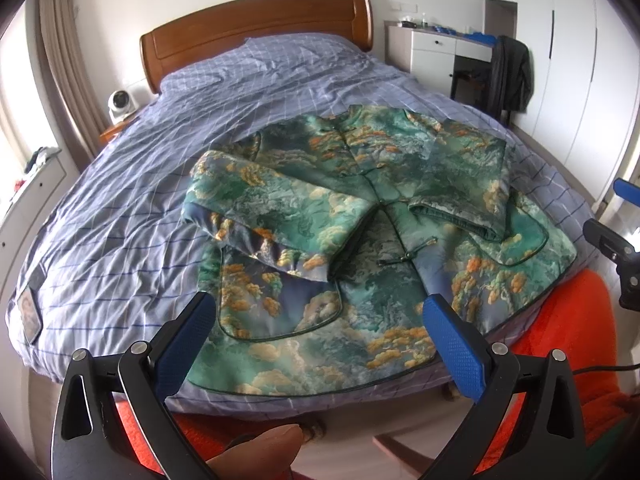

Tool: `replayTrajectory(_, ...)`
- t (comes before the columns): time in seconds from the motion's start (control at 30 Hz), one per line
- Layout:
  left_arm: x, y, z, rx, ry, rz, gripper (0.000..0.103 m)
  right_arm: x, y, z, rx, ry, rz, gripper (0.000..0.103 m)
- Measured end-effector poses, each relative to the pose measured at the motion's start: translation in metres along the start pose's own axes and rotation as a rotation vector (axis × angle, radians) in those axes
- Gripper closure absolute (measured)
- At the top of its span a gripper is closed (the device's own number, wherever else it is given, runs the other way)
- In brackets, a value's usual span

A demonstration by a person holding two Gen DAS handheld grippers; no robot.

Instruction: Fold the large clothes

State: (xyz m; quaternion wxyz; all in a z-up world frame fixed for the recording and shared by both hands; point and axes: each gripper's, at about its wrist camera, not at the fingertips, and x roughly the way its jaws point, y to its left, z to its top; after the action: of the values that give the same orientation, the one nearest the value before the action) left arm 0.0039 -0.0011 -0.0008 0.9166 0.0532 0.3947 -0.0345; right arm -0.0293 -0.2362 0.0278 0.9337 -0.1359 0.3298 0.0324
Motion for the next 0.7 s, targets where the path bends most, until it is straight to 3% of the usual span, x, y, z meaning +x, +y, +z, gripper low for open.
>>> replayTrajectory(0.7,0.0010,0.0008,-0.0022,0.005,0.004,0.018,0.000,0.0038,0.0019,-0.0019,0.002,0.011,0.005,0.000)
